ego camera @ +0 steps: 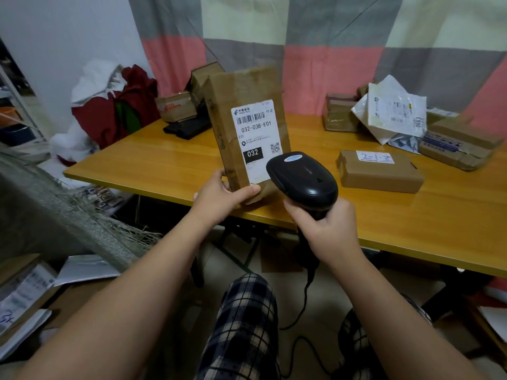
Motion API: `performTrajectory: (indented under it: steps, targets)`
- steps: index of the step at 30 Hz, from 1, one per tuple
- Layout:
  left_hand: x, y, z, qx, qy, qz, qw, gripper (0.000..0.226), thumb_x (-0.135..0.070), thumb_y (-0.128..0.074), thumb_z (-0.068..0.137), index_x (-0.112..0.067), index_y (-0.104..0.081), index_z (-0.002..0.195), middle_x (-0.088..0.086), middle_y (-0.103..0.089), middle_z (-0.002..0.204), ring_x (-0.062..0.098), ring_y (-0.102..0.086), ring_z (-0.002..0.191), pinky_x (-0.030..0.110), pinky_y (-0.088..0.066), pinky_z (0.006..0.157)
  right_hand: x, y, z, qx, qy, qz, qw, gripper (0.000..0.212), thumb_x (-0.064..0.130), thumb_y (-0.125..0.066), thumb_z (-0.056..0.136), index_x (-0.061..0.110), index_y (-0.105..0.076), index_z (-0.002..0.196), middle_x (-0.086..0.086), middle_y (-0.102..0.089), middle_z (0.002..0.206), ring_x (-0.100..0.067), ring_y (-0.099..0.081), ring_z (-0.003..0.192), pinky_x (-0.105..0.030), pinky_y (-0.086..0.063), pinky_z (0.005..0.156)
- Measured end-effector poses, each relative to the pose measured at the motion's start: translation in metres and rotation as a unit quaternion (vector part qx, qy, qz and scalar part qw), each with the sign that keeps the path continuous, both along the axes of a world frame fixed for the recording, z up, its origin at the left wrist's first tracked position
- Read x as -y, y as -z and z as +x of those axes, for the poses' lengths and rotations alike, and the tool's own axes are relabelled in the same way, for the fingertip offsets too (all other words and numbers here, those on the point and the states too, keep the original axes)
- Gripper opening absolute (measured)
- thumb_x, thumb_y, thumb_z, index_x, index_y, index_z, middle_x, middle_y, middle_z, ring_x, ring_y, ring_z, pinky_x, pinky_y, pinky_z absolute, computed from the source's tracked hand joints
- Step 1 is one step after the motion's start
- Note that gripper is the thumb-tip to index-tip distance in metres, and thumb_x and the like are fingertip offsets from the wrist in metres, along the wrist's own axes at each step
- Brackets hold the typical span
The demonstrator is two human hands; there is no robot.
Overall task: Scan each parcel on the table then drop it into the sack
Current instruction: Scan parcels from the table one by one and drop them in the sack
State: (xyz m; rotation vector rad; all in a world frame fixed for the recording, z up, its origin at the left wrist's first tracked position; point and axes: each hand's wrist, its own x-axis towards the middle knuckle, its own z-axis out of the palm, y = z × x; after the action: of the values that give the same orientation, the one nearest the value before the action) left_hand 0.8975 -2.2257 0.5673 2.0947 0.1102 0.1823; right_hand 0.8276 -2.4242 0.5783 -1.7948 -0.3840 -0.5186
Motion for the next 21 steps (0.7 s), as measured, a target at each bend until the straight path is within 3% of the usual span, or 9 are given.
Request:
performTrajectory:
  steps: [3, 6, 7, 11, 13, 15, 17, 19, 21]
  targets:
    - [-0.019, -0.004, -0.03, 0.021, -0.044, -0.006, 0.999, 0.082, -0.082, -0.063, 0.048, -0.041, -0.041, 0.114, -0.017, -0.063, 0.094, 0.016, -0.06, 0.105, 0.048, -0.044, 0.099, -0.02, -0.002, 0.004, -0.02, -0.042, -0.015, 0.999, 0.016, 0.031, -0.075, 0.077, 0.032, -0.065, 0.09, 0.01, -0.07, 0.085, 0.0, -0.064, 0.084, -0.016, -0.05, 0.07]
    - [-0.05, 0.001, -0.075, 0.045, -0.108, -0.036, 0.992, 0.065, -0.065, -0.072, 0.066, -0.035, -0.044, 0.116, -0.017, -0.059, 0.092, -0.001, -0.058, 0.09, 0.018, -0.048, 0.08, -0.052, 0.003, 0.009, -0.078, -0.111, -0.046, 0.99, 0.02, 0.022, -0.076, 0.08, 0.021, -0.068, 0.099, 0.011, -0.07, 0.088, 0.0, -0.064, 0.086, -0.018, -0.05, 0.072]
    - [-0.062, 0.005, -0.093, 0.047, -0.128, -0.053, 0.989, 0.063, -0.059, -0.072, 0.069, -0.032, -0.043, 0.118, -0.016, -0.058, 0.096, -0.003, -0.057, 0.09, 0.015, -0.047, 0.075, -0.066, 0.006, 0.01, -0.095, -0.137, -0.055, 0.985, 0.024, 0.02, -0.075, 0.08, 0.02, -0.067, 0.103, 0.012, -0.069, 0.091, 0.002, -0.063, 0.088, -0.016, -0.049, 0.074]
    - [-0.113, 0.028, -0.161, 0.024, -0.248, -0.065, 0.966, 0.076, -0.057, -0.074, 0.061, -0.031, -0.037, 0.123, -0.01, -0.049, 0.12, 0.011, -0.052, 0.109, 0.036, -0.046, 0.096, -0.127, 0.022, 0.005, -0.129, -0.239, -0.072, 0.96, 0.047, 0.014, -0.074, 0.081, 0.044, -0.053, 0.111, 0.024, -0.064, 0.101, 0.011, -0.058, 0.098, -0.008, -0.045, 0.078]
    - [-0.137, 0.04, -0.19, 0.018, -0.311, -0.049, 0.949, 0.081, -0.05, -0.079, 0.067, -0.026, -0.036, 0.131, -0.007, -0.045, 0.124, 0.015, -0.048, 0.115, 0.039, -0.043, 0.101, -0.158, 0.029, -0.001, -0.139, -0.283, -0.1, 0.944, 0.056, 0.012, -0.072, 0.082, 0.052, -0.045, 0.111, 0.028, -0.06, 0.105, 0.008, -0.057, 0.104, -0.013, -0.046, 0.086]
    - [-0.159, 0.049, -0.216, 0.024, -0.364, -0.033, 0.931, 0.085, -0.046, -0.08, 0.068, -0.023, -0.034, 0.135, -0.005, -0.044, 0.128, 0.017, -0.046, 0.121, 0.041, -0.042, 0.104, -0.188, 0.036, -0.009, -0.141, -0.308, -0.144, 0.93, 0.054, 0.014, -0.071, 0.082, 0.051, -0.045, 0.114, 0.022, -0.06, 0.107, -0.002, -0.057, 0.107, -0.025, -0.048, 0.091]
    - [-0.179, 0.054, -0.239, 0.008, -0.403, 0.006, 0.915, 0.085, -0.038, -0.081, 0.069, -0.022, -0.033, 0.138, -0.003, -0.04, 0.134, 0.018, -0.04, 0.127, 0.044, -0.04, 0.105, -0.214, 0.045, -0.013, -0.124, -0.301, -0.212, 0.921, 0.047, 0.022, -0.071, 0.082, 0.038, -0.053, 0.121, 0.01, -0.058, 0.116, -0.012, -0.052, 0.114, -0.03, -0.044, 0.093]
    - [-0.199, 0.058, -0.255, -0.032, -0.437, 0.102, 0.893, 0.088, -0.037, -0.082, 0.068, -0.018, -0.035, 0.14, 0.004, -0.04, 0.134, 0.024, -0.037, 0.127, 0.046, -0.04, 0.105, -0.234, 0.056, -0.012, -0.087, -0.251, -0.332, 0.905, 0.049, 0.03, -0.07, 0.082, 0.026, -0.053, 0.128, -0.001, -0.044, 0.136, -0.02, -0.035, 0.129, -0.032, -0.032, 0.101]
    - [-0.218, 0.062, -0.263, -0.084, -0.444, 0.212, 0.867, 0.092, -0.038, -0.083, 0.066, -0.012, -0.036, 0.141, 0.013, -0.043, 0.129, 0.032, -0.037, 0.12, 0.046, -0.037, 0.101, -0.249, 0.064, -0.007, -0.095, -0.22, -0.399, 0.885, 0.057, 0.036, -0.069, 0.083, 0.029, -0.048, 0.135, -0.005, -0.019, 0.155, -0.026, -0.012, 0.143, -0.041, -0.017, 0.114]
